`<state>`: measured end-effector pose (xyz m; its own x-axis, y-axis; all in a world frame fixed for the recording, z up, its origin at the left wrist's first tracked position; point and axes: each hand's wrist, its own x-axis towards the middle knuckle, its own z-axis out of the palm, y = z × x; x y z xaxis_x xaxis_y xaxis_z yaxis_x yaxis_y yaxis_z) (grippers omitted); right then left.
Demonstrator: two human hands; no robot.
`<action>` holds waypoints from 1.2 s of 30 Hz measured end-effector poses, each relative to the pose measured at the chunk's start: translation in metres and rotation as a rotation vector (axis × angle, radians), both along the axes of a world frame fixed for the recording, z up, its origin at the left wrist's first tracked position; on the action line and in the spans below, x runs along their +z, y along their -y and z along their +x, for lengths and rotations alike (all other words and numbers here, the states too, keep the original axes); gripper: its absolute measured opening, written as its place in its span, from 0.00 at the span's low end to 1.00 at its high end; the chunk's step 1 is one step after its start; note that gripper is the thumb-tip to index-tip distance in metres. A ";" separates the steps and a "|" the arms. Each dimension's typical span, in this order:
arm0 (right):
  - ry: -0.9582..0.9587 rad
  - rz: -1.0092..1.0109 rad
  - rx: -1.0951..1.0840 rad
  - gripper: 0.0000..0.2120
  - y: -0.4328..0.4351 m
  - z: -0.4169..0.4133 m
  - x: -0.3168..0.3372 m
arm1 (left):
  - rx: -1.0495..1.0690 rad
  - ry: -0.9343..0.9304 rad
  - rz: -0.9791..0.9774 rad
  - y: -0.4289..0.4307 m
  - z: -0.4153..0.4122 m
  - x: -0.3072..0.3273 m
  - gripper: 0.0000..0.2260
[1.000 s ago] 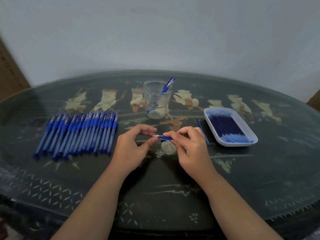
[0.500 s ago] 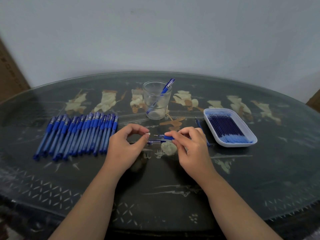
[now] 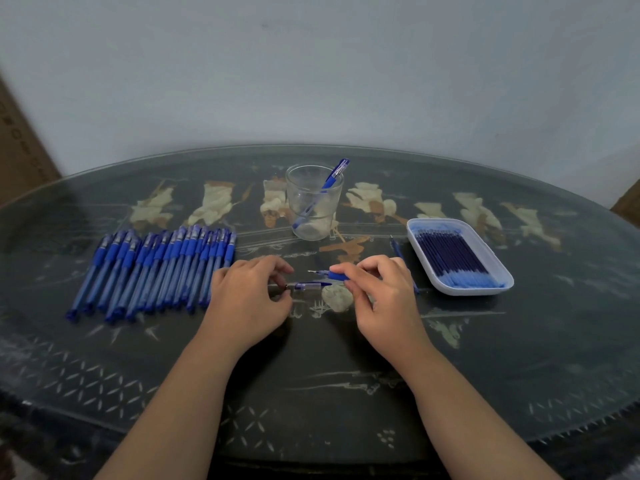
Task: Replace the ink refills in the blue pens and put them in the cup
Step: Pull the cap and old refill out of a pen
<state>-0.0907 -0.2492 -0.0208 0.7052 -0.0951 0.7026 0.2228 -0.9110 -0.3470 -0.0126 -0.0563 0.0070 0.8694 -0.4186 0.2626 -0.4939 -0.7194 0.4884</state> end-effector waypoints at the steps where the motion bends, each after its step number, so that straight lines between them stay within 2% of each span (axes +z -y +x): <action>1: 0.002 0.001 -0.001 0.16 0.000 0.000 0.000 | 0.001 -0.004 -0.008 0.000 0.000 -0.001 0.13; 9: 0.053 0.014 -0.034 0.15 0.000 0.000 0.000 | 0.015 -0.040 -0.087 -0.002 0.001 -0.006 0.12; 15: 0.086 -0.011 -0.073 0.13 -0.002 -0.002 0.001 | -0.003 -0.012 -0.072 -0.002 0.001 -0.006 0.13; 18: 0.111 -0.040 -0.111 0.12 -0.001 -0.003 0.006 | -0.002 0.048 -0.099 -0.002 -0.002 -0.006 0.14; 21: 0.141 -0.014 -0.126 0.12 -0.003 -0.005 0.018 | -0.030 0.172 -0.205 0.001 -0.006 -0.005 0.15; 23: 0.151 0.119 -0.101 0.12 -0.009 -0.008 0.031 | -0.118 0.169 -0.322 0.007 -0.012 0.002 0.15; 25: 0.118 0.322 -0.062 0.11 -0.017 -0.013 0.047 | -0.217 -0.009 -0.468 0.015 -0.023 0.011 0.17; 28: -0.039 0.660 0.013 0.10 -0.026 -0.017 0.064 | -0.284 -0.261 -0.641 0.027 -0.034 0.017 0.17; 32: -0.130 0.853 0.075 0.09 -0.030 -0.020 0.066 | -0.240 -0.285 -0.749 0.032 -0.036 0.016 0.12; 36: -0.099 0.943 0.113 0.09 -0.030 -0.021 0.073 | -0.222 -0.276 -0.711 0.030 -0.035 0.017 0.11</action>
<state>-0.1120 -0.2193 0.0525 0.7969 -0.5197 0.3079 0.2224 -0.2214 -0.9495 -0.0473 -0.0866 0.0240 0.8578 -0.4028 0.3193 -0.3837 -0.0883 0.9192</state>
